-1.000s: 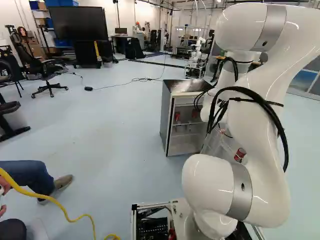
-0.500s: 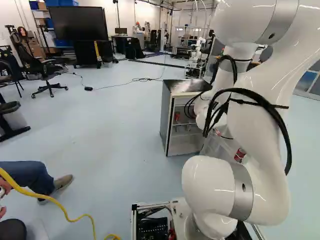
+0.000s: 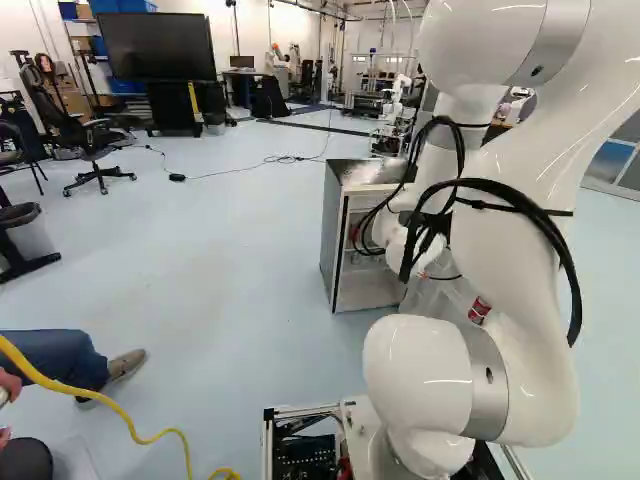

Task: Grab a drink from the fridge

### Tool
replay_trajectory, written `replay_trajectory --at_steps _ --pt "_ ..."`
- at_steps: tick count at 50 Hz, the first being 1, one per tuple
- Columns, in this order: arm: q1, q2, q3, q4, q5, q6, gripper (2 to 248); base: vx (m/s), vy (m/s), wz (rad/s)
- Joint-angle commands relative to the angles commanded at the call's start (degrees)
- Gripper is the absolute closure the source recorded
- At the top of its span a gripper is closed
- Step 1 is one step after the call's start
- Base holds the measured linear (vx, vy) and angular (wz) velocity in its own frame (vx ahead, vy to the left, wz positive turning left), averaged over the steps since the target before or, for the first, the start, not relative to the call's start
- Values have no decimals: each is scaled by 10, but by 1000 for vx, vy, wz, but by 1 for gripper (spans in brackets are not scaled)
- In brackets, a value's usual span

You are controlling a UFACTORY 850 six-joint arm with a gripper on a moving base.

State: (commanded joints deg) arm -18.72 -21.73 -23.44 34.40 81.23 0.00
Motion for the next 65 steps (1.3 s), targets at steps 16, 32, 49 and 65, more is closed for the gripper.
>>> replay_trajectory --at_steps 16,32,49,65 --pt "1 -29 -6 -96 0 0 3 0 0 0" --pt "1 -57 -13 -193 0 0 3 0 0 0" --pt "2 -92 -28 -295 0 0 3 0 0 0" --pt "3 -126 -45 -344 0 0 3 0 0 0"
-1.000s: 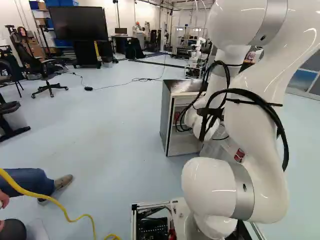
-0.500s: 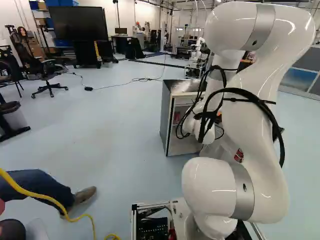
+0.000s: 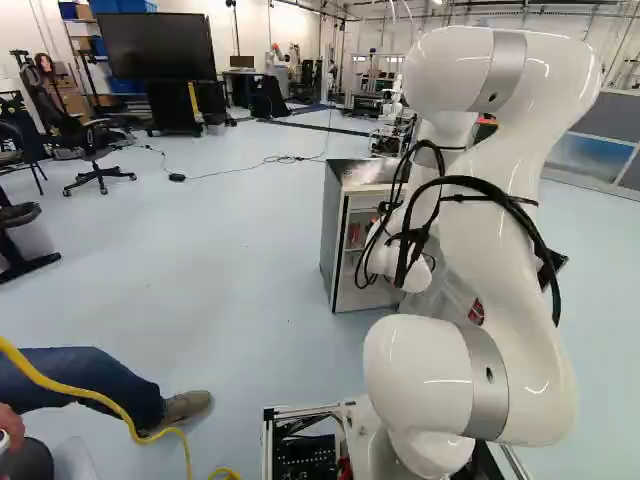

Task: Grab a drink from the fridge

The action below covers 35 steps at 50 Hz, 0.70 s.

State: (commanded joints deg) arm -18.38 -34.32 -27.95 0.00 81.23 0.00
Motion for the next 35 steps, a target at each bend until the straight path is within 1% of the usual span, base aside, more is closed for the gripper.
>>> replay_trajectory --at_steps 10,35 --pt "0 -20 -9 -7 0 0 3 0 0 0" --pt "0 -67 -29 -7 0 0 3 0 0 0"
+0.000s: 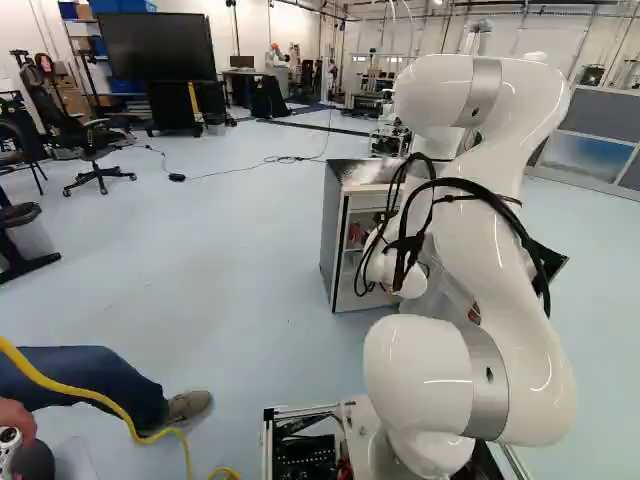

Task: Grab a drink from the fridge

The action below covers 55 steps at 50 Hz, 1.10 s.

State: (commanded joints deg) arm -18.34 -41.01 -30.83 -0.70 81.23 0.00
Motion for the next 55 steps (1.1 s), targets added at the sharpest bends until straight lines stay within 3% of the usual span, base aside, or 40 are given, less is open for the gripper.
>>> replay_trajectory --at_steps 42,55 --pt "0 -81 -40 0 0 0 3 0 0 0" --pt "0 -89 -44 0 0 0 3 0 0 0"
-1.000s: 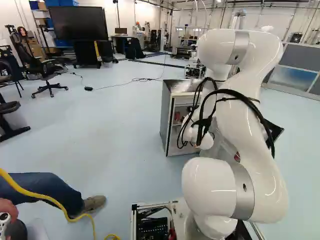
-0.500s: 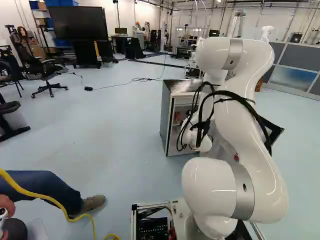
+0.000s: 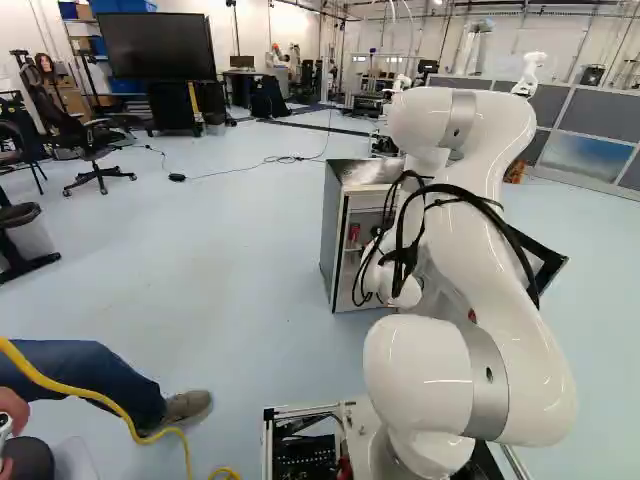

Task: Grab a drink from the fridge

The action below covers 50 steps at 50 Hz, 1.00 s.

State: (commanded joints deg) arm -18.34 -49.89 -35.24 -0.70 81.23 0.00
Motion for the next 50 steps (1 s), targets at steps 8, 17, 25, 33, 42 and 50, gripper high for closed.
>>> replay_trajectory --at_steps 8,17,25,33,42,50 --pt "0 0 0 0 0 0 3 0 0 0" --pt "0 0 0 0 0 0 3 0 0 0" --pt "0 0 0 0 0 0 3 -1 1 -5" --pt "0 0 0 0 0 0 3 -8 9 -1" --pt "0 0 0 0 0 0 3 25 -1 -3" --pt "0 0 0 0 0 0 3 45 0 -4"
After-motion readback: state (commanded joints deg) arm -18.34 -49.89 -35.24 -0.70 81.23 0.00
